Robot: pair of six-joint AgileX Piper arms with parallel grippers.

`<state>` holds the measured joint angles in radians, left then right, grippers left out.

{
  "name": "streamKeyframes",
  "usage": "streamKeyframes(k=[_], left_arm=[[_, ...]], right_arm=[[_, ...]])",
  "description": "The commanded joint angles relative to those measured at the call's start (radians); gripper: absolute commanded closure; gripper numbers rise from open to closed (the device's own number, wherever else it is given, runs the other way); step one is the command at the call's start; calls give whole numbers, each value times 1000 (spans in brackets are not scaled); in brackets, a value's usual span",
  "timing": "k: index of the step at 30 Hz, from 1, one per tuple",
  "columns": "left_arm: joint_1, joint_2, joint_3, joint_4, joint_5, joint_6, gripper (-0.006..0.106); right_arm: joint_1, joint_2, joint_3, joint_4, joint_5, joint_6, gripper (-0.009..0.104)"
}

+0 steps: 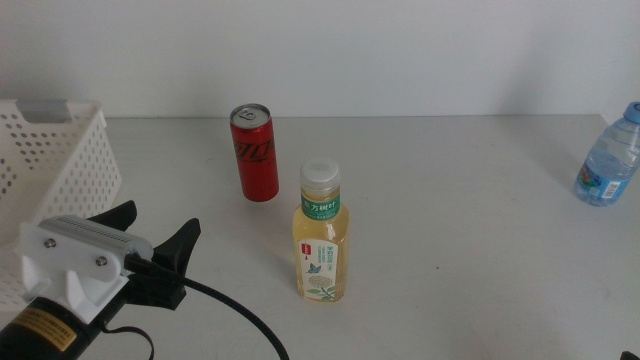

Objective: Use arms to grab the bottles and put them into the dustbin to the left of the table.

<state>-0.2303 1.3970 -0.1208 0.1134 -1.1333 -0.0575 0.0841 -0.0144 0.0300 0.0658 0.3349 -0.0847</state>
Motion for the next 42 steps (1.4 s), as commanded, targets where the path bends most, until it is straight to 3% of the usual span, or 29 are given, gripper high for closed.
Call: streamKeyframes(k=[1,17,42], left_arm=[[-8,-17,-20,-1,-124,-31,12],[-7,11,-245,24,150,-91,12],[-7,404,-583,172,150,-191,12]], right_arm=[[-6,-21,-11,-8,-65,-11,20],[-6,-21,-11,-8,-64,-11,20],[-6,-21,-11,-8,-64,-11,20]])
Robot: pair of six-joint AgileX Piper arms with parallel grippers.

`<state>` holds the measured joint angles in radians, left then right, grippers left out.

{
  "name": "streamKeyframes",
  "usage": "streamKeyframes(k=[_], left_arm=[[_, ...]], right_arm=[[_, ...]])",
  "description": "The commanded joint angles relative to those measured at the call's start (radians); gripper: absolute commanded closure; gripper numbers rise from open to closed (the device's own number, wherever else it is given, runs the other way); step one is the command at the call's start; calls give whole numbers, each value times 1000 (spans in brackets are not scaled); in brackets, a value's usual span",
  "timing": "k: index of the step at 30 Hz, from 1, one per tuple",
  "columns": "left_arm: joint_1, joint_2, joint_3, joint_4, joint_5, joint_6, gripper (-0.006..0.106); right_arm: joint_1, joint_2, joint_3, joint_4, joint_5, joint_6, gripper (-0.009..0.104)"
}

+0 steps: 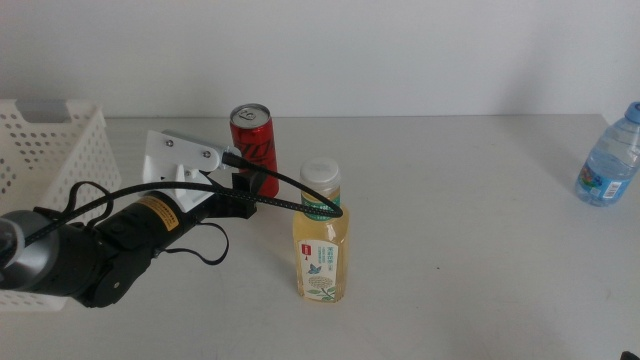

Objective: Use arms to grab the bottles and put them into the dustbin to the left of the table.

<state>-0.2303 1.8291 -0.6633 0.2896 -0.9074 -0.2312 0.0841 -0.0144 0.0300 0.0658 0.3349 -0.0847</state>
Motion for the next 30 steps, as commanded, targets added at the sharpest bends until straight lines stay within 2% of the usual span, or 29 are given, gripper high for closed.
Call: streamKeyframes(k=[1,12,30], left_arm=[[-7,-20,-49,-3,-76,-17,12],[30,68,-152,78,-73,-91,12],[30,191,-300,82,-76,-112,12]], right_arm=[[-6,-21,-11,-8,-64,-11,20],[-6,-21,-11,-8,-64,-11,20],[-6,-21,-11,-9,-64,-11,20]])
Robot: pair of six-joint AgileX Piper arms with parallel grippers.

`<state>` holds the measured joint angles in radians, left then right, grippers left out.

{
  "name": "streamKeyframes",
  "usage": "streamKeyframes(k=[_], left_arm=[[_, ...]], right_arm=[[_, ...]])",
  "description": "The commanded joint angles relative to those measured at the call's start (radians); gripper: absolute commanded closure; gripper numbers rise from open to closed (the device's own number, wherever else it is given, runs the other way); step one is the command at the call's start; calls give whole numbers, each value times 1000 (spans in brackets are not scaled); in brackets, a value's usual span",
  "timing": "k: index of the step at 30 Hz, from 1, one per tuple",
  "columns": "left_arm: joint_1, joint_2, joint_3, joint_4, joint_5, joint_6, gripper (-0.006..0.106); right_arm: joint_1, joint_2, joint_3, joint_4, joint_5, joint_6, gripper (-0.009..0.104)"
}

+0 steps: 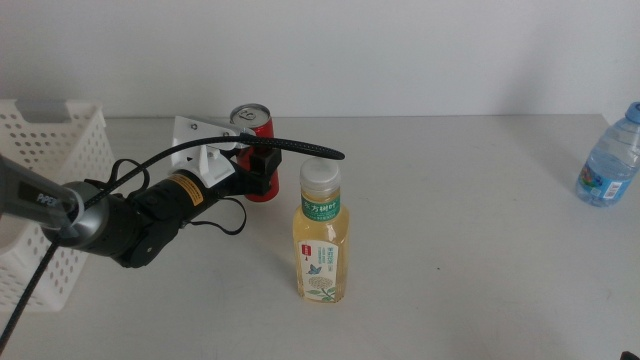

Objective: Use arms to grab the bottles and put them into the dustbin to the left of the table.

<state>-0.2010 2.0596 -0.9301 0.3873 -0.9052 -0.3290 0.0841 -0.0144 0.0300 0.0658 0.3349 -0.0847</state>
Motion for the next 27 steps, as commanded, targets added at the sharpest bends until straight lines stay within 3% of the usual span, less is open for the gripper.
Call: streamKeyframes(k=[1,8,14,22,23,27], left_arm=[[1,-30,-42,-14,-78,-20,12],[1,-5,-64,-14,-87,-51,13],[1,-5,-64,-15,-109,-51,28],[1,-5,-64,-15,-107,-72,70],[1,-22,-64,-12,-99,-76,101],[1,-78,-64,-4,-39,-75,102]], right_arm=[[-6,-21,-11,-9,-64,-11,20],[-6,-21,-11,-8,-64,-11,20],[-6,-21,-11,-8,-64,-11,20],[-6,-21,-11,-8,-64,-11,20],[-6,-21,-11,-8,-64,-11,20],[-6,-21,-11,-8,-64,-11,20]])
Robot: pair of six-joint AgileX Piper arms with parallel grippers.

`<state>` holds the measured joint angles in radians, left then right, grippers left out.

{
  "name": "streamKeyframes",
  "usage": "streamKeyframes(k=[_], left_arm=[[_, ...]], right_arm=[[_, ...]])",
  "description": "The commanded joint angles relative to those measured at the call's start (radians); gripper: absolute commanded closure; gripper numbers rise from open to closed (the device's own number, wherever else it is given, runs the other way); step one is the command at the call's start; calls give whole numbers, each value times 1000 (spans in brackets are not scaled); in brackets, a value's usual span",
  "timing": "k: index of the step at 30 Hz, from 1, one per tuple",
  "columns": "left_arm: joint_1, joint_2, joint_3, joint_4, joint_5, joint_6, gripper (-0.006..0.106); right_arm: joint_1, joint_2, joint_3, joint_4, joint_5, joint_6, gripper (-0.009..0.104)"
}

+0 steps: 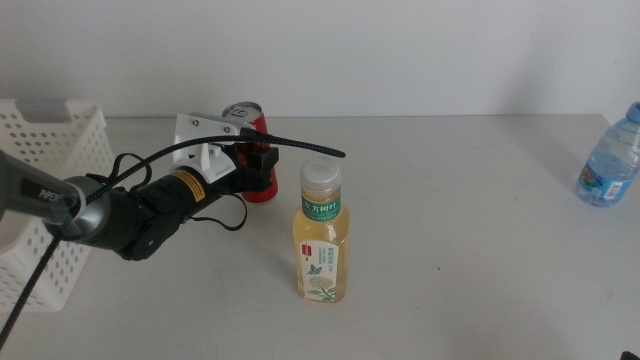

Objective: Use arms to grab the bottles and put them into the dustbin to the left of the table.

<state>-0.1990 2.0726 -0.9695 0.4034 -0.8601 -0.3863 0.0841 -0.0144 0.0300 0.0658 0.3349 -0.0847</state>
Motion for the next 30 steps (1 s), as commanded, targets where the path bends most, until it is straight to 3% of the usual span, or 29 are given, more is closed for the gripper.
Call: streamKeyframes(k=[1,30], left_arm=[[-1,-112,-25,-16,-61,-12,102],[-1,-779,-23,6,649,-8,102]], right_arm=[[-6,-21,-11,-8,-64,-11,20],[-6,-21,-11,-8,-64,-11,20]])
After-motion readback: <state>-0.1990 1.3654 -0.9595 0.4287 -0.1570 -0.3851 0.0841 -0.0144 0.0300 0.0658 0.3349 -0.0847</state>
